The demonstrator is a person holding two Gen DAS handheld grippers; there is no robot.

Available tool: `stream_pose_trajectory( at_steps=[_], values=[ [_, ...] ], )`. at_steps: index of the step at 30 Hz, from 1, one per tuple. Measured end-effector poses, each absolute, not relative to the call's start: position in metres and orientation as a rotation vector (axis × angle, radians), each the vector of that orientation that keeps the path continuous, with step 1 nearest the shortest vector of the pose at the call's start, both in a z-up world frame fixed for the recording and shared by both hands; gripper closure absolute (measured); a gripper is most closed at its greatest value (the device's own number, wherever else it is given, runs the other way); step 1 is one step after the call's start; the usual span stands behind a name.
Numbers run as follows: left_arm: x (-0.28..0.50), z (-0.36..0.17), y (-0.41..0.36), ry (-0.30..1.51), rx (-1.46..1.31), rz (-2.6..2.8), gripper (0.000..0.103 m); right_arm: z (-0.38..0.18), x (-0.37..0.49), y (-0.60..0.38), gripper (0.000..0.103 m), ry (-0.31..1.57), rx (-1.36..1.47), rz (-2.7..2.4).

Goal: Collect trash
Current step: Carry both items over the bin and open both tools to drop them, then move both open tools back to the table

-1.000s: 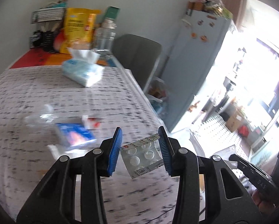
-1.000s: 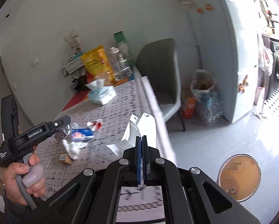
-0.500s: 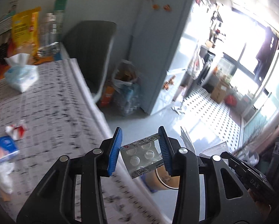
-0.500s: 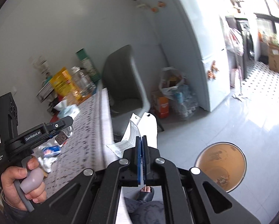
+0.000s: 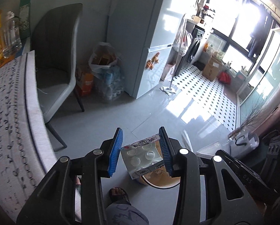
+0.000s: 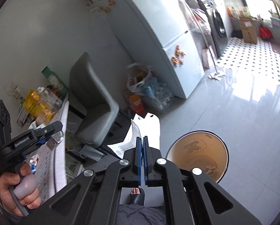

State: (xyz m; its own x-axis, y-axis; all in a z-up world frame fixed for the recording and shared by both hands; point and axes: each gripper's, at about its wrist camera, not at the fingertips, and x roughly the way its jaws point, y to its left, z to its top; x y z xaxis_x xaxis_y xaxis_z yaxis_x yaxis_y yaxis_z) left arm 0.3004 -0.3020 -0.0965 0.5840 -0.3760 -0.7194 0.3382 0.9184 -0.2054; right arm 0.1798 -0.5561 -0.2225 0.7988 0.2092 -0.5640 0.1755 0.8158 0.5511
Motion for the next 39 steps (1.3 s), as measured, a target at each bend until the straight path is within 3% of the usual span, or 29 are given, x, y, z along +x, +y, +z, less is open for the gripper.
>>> stream_pose_trajectory(
  at_steps=[7, 10, 21, 27, 29, 31, 34, 39],
  values=[
    [0.312, -0.111, -0.337, 0.885, -0.01, -0.447, 0.063, -0.268, 0.199, -0.584, 0.093, 0.672, 0.688, 0.021],
    [0.315, -0.118, -0.348, 0.899, -0.001, -0.457, 0.063, -0.287, 0.2, -0.595, 0.05, 0.689, 0.73, -0.001],
    [0.314, -0.13, -0.39, 0.936, 0.037, -0.517, 0.063, -0.297, 0.163, -0.631, 0.05, 0.678, 0.763, -0.136],
    [0.313, -0.13, -0.426, 0.946, 0.048, -0.587, 0.062, -0.283, 0.133, -0.644, 0.044, 0.648, 0.765, -0.195],
    [0.314, -0.125, -0.433, 0.949, 0.027, -0.647, 0.046, -0.278, 0.125, -0.645, 0.043, 0.643, 0.762, -0.203],
    [0.314, -0.113, -0.433, 0.902, 0.018, -0.623, 0.019, -0.273, 0.118, -0.646, 0.043, 0.636, 0.76, -0.213],
    [0.316, -0.095, -0.417, 0.856, -0.017, -0.579, 0.008, -0.267, 0.111, -0.647, 0.042, 0.627, 0.754, -0.22],
    [0.311, -0.08, -0.382, 0.844, -0.046, -0.534, 0.008, -0.248, 0.109, -0.636, 0.033, 0.595, 0.73, -0.207]
  ],
)
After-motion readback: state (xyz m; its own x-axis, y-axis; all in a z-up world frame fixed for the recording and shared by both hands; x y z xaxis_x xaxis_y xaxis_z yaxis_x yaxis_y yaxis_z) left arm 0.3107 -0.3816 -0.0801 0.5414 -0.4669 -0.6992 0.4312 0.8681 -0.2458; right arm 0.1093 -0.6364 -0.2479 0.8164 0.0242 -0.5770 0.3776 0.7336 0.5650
